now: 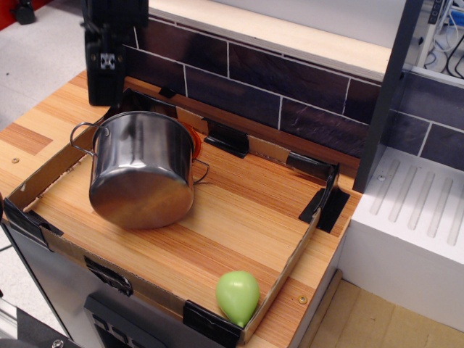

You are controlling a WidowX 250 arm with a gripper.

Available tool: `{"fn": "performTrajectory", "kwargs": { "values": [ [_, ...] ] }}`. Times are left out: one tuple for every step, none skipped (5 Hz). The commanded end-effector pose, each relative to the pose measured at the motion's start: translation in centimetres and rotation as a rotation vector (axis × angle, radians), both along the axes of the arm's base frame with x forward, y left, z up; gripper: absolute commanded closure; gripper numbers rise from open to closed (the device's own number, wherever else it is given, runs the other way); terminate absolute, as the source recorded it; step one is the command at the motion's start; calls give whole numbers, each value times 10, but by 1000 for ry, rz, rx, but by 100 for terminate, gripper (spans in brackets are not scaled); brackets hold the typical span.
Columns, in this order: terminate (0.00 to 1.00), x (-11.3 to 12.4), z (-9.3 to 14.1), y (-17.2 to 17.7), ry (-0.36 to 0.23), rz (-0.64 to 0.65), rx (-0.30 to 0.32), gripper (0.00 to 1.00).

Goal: Upright metal pot

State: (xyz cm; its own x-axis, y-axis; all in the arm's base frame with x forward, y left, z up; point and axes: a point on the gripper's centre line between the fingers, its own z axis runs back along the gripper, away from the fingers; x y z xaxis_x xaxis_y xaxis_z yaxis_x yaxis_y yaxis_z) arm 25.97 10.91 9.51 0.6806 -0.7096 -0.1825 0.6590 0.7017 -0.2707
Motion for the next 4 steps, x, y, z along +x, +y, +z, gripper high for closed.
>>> {"fn": "performTrajectory", "kwargs": {
  "values": [
    [0, -3, -1, -11, 31, -59, -95, 0],
    [0, -5, -4, -13, 89, -59, -152, 0],
    [0, -9, -10, -17, 100, -59, -153, 0],
    [0, -14, -20, -21, 118, -61, -153, 0]
  ]
}}
